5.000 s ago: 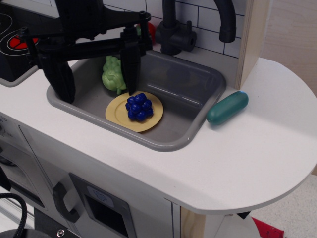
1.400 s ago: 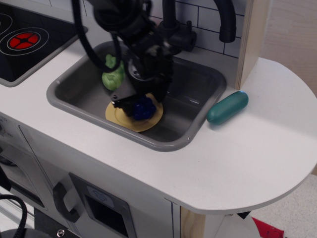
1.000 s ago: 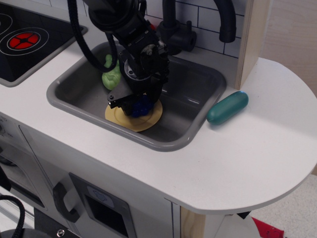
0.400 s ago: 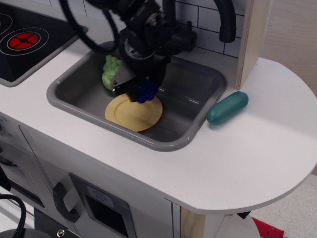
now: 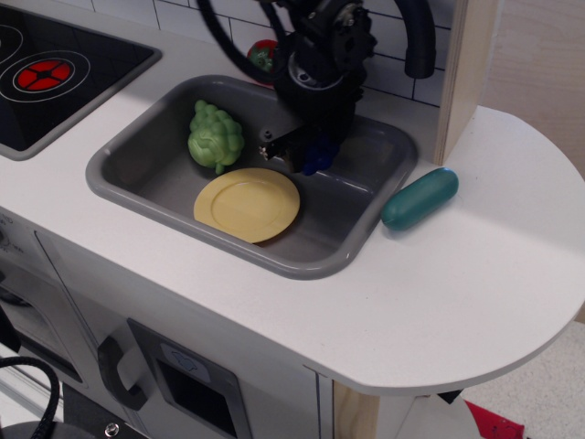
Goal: Take blueberries off plate sink
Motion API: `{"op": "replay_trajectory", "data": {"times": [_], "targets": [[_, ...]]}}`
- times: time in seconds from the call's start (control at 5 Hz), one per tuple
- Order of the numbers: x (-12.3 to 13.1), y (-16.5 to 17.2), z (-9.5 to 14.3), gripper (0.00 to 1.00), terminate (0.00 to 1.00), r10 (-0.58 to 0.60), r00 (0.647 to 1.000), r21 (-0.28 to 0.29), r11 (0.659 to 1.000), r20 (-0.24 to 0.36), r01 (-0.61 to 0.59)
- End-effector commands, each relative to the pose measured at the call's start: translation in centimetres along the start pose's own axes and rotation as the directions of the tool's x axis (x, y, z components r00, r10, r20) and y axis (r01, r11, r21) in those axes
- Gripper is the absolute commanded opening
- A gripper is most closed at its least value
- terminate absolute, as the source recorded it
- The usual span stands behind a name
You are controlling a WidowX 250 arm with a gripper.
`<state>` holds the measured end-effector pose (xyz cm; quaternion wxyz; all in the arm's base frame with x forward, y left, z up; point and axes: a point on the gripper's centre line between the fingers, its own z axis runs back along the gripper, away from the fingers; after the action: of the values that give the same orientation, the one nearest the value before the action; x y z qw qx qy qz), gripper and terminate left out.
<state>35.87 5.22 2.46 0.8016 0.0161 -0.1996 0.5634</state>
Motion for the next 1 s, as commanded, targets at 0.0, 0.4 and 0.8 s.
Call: {"op": "replay_trajectory", "data": {"times": [0.0, 0.4, 0.8], "targets": [[-0.36, -0.40, 0.60, 0.00, 0.00, -0.018, 1.000, -0.028, 0.999, 0.011, 0.018], [-0.93, -1.06, -0.35, 0.00, 0.00, 0.018, 0.997, -0.082, 0.996, -0.072, -0.024], [-0.78, -1.36, 0.61, 1.00, 0.00, 0.122, 0.976, -0.097, 0.985, -0.180, -0.141]]}}
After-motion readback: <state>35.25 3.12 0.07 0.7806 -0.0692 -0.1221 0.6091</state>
